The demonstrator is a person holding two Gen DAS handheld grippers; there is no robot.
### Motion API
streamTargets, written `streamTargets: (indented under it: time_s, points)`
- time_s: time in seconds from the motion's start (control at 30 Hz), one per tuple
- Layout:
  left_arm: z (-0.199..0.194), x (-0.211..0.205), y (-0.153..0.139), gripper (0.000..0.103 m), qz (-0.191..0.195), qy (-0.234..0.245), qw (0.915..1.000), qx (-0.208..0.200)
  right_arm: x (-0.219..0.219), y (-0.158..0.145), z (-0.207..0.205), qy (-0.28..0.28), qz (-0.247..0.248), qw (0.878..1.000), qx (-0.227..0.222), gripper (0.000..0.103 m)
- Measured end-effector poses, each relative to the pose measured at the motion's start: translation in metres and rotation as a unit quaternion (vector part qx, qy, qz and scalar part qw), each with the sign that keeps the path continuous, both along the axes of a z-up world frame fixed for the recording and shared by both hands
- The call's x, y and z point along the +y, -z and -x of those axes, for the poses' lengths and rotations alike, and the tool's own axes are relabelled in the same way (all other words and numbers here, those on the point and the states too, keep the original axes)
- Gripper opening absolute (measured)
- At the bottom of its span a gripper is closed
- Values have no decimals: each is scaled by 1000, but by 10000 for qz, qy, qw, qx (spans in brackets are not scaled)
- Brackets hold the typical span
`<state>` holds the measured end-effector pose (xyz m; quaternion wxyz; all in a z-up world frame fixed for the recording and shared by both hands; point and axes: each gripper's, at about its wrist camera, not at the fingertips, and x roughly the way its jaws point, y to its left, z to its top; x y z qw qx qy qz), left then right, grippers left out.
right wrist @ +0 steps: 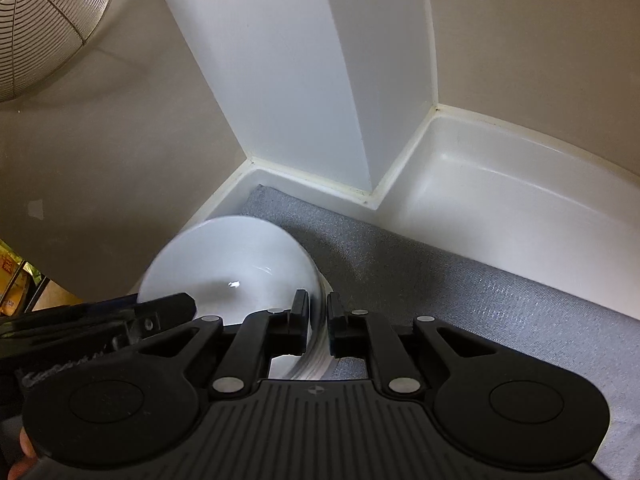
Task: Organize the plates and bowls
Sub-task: 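Open both grippers to release the white bowl on the stack, then close the left gripper on the bowl stack rim while the right gripper grips it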
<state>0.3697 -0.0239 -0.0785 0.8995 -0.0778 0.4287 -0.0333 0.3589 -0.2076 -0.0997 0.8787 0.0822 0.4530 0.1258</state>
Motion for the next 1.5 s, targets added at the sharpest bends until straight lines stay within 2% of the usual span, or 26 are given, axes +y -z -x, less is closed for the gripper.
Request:
streamTargets:
  time_s: [0.07,0.13,0.2,0.3,0.43,0.53,0.6,0.83,1.03,1.27,1.37,1.5]
  points:
    - [10,-1,-6,92,-165,-169,9993,-284,0,-1,2,61,72,10000,-21,28]
    - [15,0,-8,93,-109,-187,9992,-327,-3,-2,5,169,131,9998,-41,53]
    - [16,0,-6,98,-22,-269,9993,-254,-6,-1,7,210,85,9997,-40,58]
    - [9,1,5,100,57,-408,9991,-51,-10,6,4,294,19,9994,178,58]
    - [-3,11,24,100,476,-630,9961,388,-10,16,1,316,25,9990,325,59]
    - [-11,26,43,100,1076,-828,9863,934,-11,20,0,409,104,9985,338,65]
    - [-17,31,54,100,1223,-958,9813,1138,-11,20,0,406,175,9986,290,66]
    - [-20,35,65,100,1066,-1010,9825,1144,-7,18,-2,391,393,9983,192,68]
    - [-13,42,70,102,1295,-1097,9796,1076,-14,16,-1,390,-103,9990,210,70]
    - [-8,54,68,102,1486,-1215,9763,996,-27,36,-9,591,-703,9938,628,70]
    - [-4,56,67,102,1524,-1233,9762,928,-26,46,-15,584,-786,9921,785,70]
    - [3,63,67,103,1692,-1317,9734,808,-26,57,-21,623,-1075,9882,893,78]
